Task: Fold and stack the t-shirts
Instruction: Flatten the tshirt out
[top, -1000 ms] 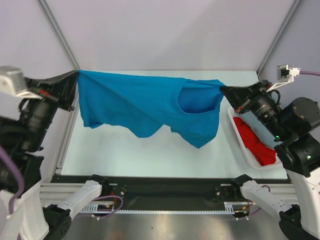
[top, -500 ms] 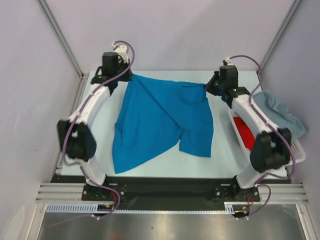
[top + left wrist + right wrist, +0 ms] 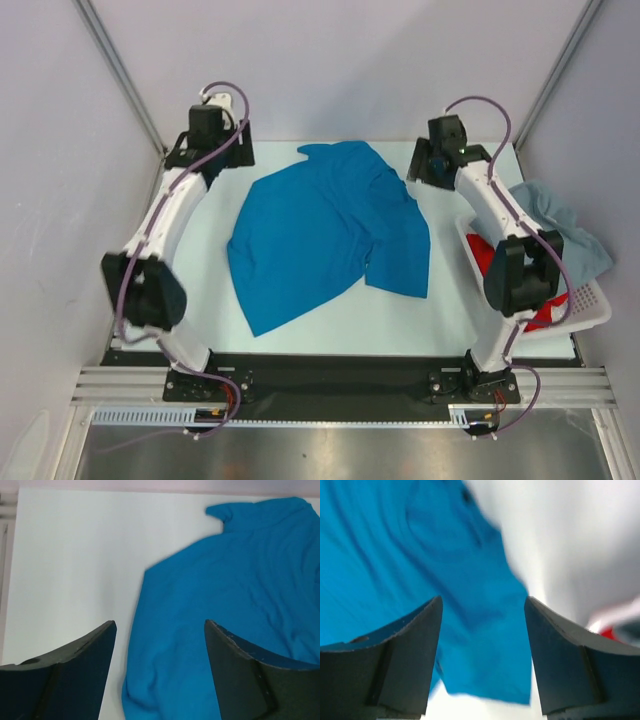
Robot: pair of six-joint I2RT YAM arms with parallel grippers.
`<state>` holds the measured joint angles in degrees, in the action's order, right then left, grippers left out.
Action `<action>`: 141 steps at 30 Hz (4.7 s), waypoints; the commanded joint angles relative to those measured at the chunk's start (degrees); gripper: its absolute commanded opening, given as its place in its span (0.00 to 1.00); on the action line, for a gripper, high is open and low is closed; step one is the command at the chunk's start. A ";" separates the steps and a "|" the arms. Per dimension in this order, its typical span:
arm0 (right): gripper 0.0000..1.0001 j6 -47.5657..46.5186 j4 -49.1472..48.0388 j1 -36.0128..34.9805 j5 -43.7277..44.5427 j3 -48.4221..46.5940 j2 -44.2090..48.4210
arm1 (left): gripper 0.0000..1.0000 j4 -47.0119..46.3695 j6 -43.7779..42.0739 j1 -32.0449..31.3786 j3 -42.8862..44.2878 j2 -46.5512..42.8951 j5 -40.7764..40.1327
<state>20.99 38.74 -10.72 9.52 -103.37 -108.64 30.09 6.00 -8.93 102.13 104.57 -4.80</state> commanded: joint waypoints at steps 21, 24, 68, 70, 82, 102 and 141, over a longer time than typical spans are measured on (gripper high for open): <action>0.46 7.13 8.46 -14.68 -16.80 48.44 47.11 | 0.53 23.44 54.37 -25.44 -65.64 -58.34 -9.35; 0.45 8.27 8.10 -14.86 -17.95 49.93 48.34 | 0.46 20.89 55.61 -25.35 -70.21 -59.31 -6.63; 0.43 9.59 10.65 -14.59 -11.55 51.70 49.49 | 0.33 11.05 55.44 -25.53 -76.99 -44.55 -3.73; 0.44 9.68 11.09 -14.59 -11.45 51.34 49.66 | 0.27 10.00 54.56 -24.91 -76.90 -43.93 -3.64; 0.56 15.65 11.27 -11.96 -10.04 55.82 49.05 | 0.00 20.70 49.82 -21.75 -67.60 -50.60 -9.69; 0.43 15.04 -0.06 -9.06 -2.93 60.04 32.27 | 0.00 26.51 46.91 -16.91 -63.81 -56.15 -11.54; 0.11 18.91 -10.79 -5.72 1.11 62.59 26.99 | 0.00 26.25 44.19 -13.84 -62.58 -55.53 -9.44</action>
<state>37.56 30.30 -17.02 7.18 -42.26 -82.50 55.83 51.35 -23.46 36.99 49.91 -14.41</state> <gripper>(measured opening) 0.133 0.011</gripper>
